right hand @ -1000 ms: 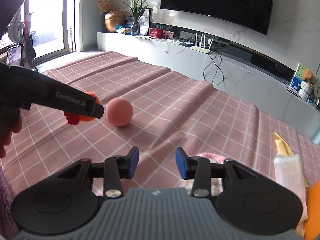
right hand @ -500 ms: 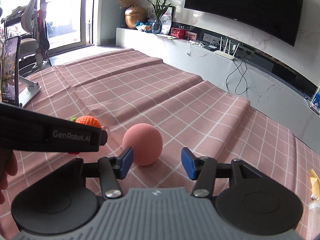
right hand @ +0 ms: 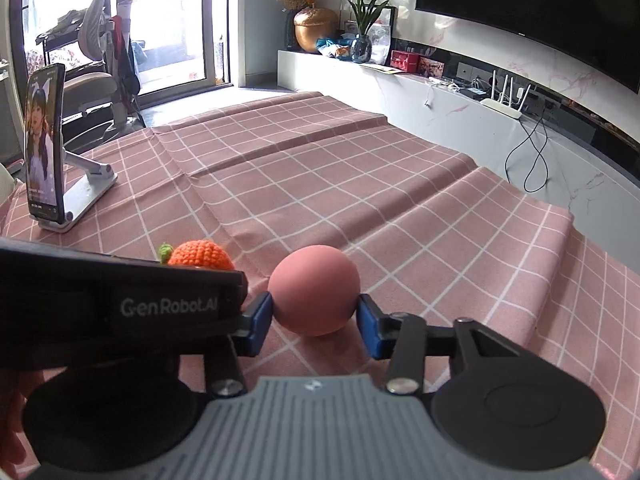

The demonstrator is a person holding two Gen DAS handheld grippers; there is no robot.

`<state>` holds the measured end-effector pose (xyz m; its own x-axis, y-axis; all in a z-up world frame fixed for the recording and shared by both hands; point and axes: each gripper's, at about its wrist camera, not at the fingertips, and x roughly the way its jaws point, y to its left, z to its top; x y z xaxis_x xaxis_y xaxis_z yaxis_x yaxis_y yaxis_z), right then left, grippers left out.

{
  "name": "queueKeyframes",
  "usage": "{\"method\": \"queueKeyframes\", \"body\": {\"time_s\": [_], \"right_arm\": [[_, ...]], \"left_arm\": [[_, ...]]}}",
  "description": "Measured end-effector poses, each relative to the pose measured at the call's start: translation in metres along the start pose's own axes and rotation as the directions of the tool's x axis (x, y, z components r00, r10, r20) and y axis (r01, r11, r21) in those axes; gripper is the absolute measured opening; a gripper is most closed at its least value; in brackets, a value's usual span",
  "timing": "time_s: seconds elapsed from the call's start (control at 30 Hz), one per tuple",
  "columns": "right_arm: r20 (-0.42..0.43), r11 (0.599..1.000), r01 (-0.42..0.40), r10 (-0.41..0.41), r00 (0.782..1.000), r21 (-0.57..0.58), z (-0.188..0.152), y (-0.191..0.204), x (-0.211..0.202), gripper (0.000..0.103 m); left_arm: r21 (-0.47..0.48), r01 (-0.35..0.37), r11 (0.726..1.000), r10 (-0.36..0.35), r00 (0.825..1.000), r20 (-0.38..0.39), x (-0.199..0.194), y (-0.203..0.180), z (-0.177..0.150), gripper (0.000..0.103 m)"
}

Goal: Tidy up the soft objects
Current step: 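Close the right tool on the pink ball and lift it, then carry the orange fruit over the box while the right tool carries the pink ball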

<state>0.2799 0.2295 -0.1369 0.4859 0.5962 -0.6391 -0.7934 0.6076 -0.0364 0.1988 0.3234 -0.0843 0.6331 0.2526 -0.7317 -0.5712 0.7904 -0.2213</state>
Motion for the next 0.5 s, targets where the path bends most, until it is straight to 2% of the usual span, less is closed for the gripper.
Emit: {"method": "queueKeyframes", "body": {"time_s": [0.23,0.37,0.5], "right_arm": [[0.024,0.999,0.031,-0.030,0.999,-0.018,-0.006,-0.004,-0.023,0.038],[0.047,0.997,0.075,-0.075,0.996,-0.011,-0.013,-0.013,-0.053,0.038],[0.068,0.990,0.136,-0.137,0.988,0.024,-0.025,-0.022,-0.091,0.038]], "left_arm": [[0.007,0.031,0.999,-0.031,1.000,-0.002,-0.002,-0.002,0.000,0.052],[0.062,0.093,0.994,-0.093,0.996,-0.008,-0.007,-0.012,-0.003,0.052],[0.139,0.171,0.975,-0.171,0.985,-0.011,-0.016,-0.029,-0.012,0.052]]}}
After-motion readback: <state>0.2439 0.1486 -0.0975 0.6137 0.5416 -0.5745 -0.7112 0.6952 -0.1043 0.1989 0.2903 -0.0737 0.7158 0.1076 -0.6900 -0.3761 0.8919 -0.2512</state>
